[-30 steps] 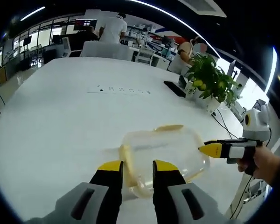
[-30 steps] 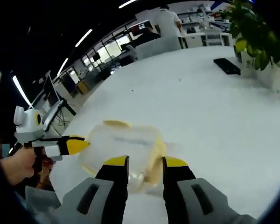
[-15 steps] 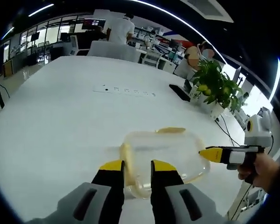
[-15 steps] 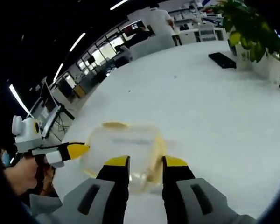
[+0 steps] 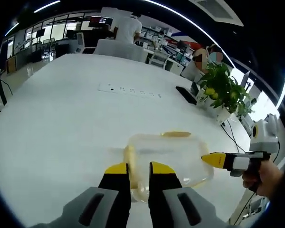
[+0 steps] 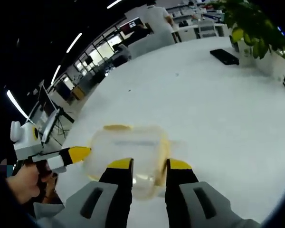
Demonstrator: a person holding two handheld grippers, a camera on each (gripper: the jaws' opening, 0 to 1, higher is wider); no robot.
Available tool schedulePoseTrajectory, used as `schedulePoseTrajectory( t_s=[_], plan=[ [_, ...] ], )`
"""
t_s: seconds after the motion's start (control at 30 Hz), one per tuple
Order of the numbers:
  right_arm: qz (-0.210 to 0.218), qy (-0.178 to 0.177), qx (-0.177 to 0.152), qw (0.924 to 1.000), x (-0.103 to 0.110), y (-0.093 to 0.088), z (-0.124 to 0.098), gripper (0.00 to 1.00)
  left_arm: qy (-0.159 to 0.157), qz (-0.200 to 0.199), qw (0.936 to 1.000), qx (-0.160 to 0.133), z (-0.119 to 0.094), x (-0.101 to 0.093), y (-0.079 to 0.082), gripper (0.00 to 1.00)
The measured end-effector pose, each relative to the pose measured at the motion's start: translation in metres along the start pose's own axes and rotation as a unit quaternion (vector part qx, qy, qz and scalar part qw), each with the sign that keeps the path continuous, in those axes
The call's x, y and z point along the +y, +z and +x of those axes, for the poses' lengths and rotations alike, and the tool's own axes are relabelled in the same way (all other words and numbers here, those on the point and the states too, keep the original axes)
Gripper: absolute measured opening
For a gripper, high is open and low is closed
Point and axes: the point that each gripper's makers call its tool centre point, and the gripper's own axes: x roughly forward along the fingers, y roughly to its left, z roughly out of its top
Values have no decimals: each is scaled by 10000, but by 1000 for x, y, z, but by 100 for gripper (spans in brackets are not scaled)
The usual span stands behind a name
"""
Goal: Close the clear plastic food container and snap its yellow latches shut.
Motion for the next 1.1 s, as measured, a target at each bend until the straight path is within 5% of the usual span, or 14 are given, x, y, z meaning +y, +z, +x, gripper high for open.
schedulePoseTrajectory(
  t_s=[0.27, 0.57, 1.1],
  plan=[
    [-161, 137, 98, 9997, -1, -3, -3, 24, -136, -148, 9997, 102, 1, 3, 3, 7],
    [-227, 189, 37, 9996, 5, -8, -3, 26, -210, 336, 9990, 209, -4, 0, 2, 14],
    [-239, 133, 50, 9996, 7, -10, -3, 25, -238, -481, 9981, 291, 0, 5, -2, 18]
  ],
)
